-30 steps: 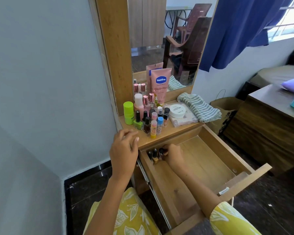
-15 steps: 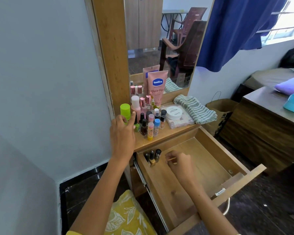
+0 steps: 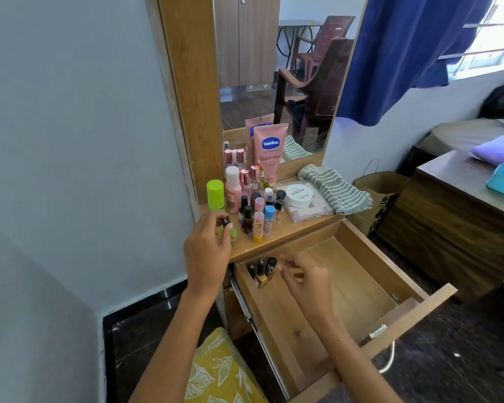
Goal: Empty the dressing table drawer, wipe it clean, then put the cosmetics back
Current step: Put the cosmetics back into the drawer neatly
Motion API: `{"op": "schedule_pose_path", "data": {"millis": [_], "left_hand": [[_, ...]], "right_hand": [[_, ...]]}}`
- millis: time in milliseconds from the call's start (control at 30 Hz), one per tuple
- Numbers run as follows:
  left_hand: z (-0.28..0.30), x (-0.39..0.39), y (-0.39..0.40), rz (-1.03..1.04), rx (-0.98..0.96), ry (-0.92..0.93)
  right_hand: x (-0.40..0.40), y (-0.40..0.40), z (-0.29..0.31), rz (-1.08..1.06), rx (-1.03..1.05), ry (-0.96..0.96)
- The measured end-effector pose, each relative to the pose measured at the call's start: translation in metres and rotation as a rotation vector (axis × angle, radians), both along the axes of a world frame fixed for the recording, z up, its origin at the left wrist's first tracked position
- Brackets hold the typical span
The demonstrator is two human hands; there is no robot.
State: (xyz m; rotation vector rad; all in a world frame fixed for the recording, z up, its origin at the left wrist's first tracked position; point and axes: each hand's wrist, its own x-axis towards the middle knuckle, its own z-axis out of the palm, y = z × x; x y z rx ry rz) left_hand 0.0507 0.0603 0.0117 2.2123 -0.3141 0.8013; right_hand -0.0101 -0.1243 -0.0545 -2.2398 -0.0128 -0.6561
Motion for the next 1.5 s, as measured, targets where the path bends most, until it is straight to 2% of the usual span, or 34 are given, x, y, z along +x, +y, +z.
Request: {"op": "schedule_pose_path", "data": {"millis": [100, 267, 433, 533, 667, 733, 900, 1333, 1500], "left_hand": [[0.000, -0.023, -0.006, -0.085, 0.010, -0.029], [-0.005, -0.053, -0.028, -0.224, 0.041, 0.009], [-0.009, -0.058, -0.044, -0.246, 0.012, 0.115], [-0.012, -0.050, -0.040, -0.188, 0.160, 0.288], [-0.024, -0.042, -0.023, -0.072, 0.601, 0.507], [-0.029, -0.043, -0.020, -0.049, 0.704, 0.547], [-0.032, -0.046, -0.018, -0.050, 0.728, 0.557], [-0.037, -0.049, -0.016, -0.053, 0.709, 0.521], [-0.038, -0.048, -0.015, -0.054, 0.721, 0.507]], "right_hand": [[0.001, 0.004, 0.007, 0.080, -0.011, -0.104], [-0.002, 0.010, 0.007, 0.223, -0.021, -0.145], [-0.004, 0.005, 0.004, 0.141, -0.057, -0.156], [0.000, -0.001, 0.006, -0.013, -0.013, -0.030], [0.020, -0.018, 0.007, -0.224, 0.020, 0.335], [0.030, -0.020, 0.007, -0.287, -0.021, 0.478], [0.045, -0.007, -0.004, -0.292, -0.135, 0.614], [0.046, -0.004, -0.021, -0.133, -0.203, 0.550], [0.048, -0.005, -0.016, -0.096, -0.238, 0.616]]}}
